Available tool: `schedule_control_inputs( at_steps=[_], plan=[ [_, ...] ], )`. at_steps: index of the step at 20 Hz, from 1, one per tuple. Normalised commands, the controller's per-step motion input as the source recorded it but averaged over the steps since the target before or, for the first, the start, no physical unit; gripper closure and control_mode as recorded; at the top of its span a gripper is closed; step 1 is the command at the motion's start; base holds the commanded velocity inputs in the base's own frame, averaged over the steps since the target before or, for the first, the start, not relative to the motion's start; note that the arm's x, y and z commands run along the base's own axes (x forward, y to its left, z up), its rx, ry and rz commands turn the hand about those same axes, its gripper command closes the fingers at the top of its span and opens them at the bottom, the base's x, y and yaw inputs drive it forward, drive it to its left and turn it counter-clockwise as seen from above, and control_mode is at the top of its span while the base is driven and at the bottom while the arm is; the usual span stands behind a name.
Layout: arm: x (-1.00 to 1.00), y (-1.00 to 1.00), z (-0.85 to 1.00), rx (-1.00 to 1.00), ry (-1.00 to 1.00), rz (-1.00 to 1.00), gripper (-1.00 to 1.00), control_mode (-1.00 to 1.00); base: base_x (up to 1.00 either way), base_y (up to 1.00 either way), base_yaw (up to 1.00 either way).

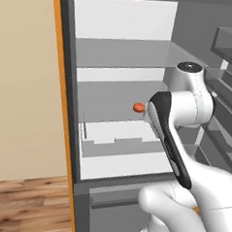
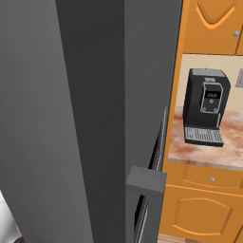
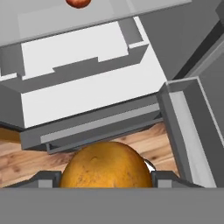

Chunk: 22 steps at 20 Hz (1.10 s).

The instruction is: Place the cold items (mango and squash) from the fridge in one tupperware on the dining counter. Place the warm items (kebab skewer and hot dog) in the stove area in another tupperware.

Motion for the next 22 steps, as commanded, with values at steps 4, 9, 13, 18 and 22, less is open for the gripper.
schedule_control_inputs(
  at_steps=[4,9,13,18,22],
  plan=[
    [0.00,0.05,-0.02,0.00,0.00,0.00,1.00,-1.00,0.00,0.00,0.00],
    [-0.02,0.13,-0.02,0.00,0.00,0.01,1.00,1.00,-0.11,0.26,0.04],
    [0.00,0.00,0.00,0.00,0.00,0.00,1.00,1.00,-0.32,0.85,0.09],
    [0.00,0.00,0.00,0.00,0.00,0.00,1.00,1.00,-0.46,0.94,0.15],
    [0.00,0.00,0.00,0.00,0.00,0.00,1.00,1.00,-0.06,0.98,0.41]
  ],
)
